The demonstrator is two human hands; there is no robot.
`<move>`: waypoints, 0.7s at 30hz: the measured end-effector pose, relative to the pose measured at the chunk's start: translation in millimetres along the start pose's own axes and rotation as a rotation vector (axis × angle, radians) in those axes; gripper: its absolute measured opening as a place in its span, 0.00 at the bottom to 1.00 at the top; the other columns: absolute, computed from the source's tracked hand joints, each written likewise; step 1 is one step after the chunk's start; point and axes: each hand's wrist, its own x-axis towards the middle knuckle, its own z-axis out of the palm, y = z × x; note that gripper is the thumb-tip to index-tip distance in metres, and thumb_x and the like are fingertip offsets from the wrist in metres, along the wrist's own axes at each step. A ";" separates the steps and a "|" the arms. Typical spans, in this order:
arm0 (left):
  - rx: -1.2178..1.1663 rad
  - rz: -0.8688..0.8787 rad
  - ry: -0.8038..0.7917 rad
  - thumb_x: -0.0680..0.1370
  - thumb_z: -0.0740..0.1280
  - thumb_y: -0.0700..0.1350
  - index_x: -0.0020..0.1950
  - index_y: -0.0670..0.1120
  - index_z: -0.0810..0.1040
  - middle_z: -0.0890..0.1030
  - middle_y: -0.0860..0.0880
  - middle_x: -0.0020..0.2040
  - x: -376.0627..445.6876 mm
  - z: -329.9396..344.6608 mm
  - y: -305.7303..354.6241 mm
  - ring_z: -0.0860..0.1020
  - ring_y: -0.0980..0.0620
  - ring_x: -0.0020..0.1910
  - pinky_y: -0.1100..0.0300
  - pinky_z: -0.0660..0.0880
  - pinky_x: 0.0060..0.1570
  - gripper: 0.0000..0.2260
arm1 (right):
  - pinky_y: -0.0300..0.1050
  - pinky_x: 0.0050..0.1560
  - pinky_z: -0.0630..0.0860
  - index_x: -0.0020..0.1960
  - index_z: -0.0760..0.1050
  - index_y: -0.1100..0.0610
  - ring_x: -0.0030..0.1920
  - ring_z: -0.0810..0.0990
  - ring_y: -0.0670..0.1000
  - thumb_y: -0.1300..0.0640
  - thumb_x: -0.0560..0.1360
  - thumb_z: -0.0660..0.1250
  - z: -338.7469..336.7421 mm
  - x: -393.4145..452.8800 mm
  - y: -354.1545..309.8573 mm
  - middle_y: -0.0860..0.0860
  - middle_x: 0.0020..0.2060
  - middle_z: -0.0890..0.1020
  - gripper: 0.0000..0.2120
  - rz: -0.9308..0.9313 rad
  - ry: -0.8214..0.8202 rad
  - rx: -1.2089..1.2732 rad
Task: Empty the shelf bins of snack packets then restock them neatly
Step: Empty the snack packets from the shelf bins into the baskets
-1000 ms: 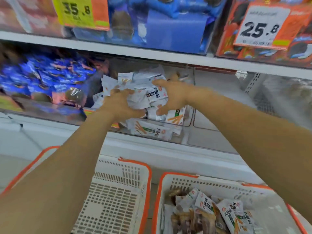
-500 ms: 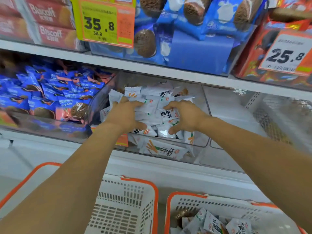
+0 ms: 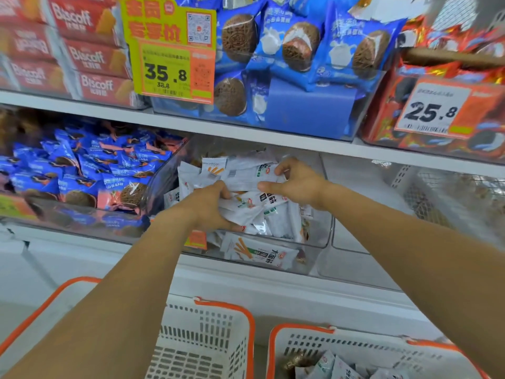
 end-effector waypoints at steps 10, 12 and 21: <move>-0.129 -0.054 -0.112 0.69 0.72 0.69 0.73 0.48 0.71 0.73 0.50 0.71 4.3 -19.6 5.9 0.72 0.51 0.67 0.59 0.68 0.65 0.39 | 0.44 0.70 0.70 0.67 0.74 0.49 0.65 0.75 0.46 0.40 0.59 0.83 9.6 24.1 -6.2 0.43 0.63 0.76 0.40 0.040 -0.210 -0.031; -0.182 -0.088 -0.020 0.73 0.76 0.55 0.69 0.45 0.69 0.73 0.48 0.67 6.5 -15.2 0.7 0.73 0.50 0.60 0.61 0.68 0.56 0.31 | 0.47 0.72 0.68 0.69 0.74 0.52 0.69 0.71 0.50 0.36 0.63 0.79 6.0 25.6 -7.2 0.47 0.68 0.72 0.40 0.079 -0.210 -0.004; -0.210 -0.202 -0.020 0.64 0.81 0.60 0.65 0.44 0.75 0.76 0.49 0.61 4.8 -19.0 -6.7 0.75 0.50 0.56 0.60 0.69 0.52 0.36 | 0.51 0.73 0.67 0.70 0.73 0.54 0.70 0.72 0.50 0.34 0.51 0.85 18.9 34.8 -12.3 0.44 0.67 0.76 0.53 0.171 -0.291 0.135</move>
